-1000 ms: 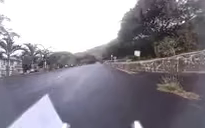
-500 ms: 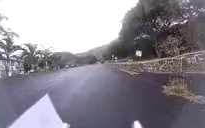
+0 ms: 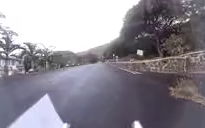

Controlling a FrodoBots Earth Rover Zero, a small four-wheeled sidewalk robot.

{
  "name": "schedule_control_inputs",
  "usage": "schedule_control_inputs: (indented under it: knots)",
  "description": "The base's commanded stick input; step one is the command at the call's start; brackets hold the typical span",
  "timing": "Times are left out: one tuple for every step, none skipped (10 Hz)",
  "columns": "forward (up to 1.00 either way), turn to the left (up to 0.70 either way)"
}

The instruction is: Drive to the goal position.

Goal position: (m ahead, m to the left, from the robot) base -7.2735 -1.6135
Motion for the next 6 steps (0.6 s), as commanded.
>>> schedule_control_inputs:
  knots:
    - [0.50,0.00]
    - [0.50,0.00]
    - [0.50,0.00]
    - [0.50,0.00]
    - [0.50,0.00]
    - [0.50,0.00]
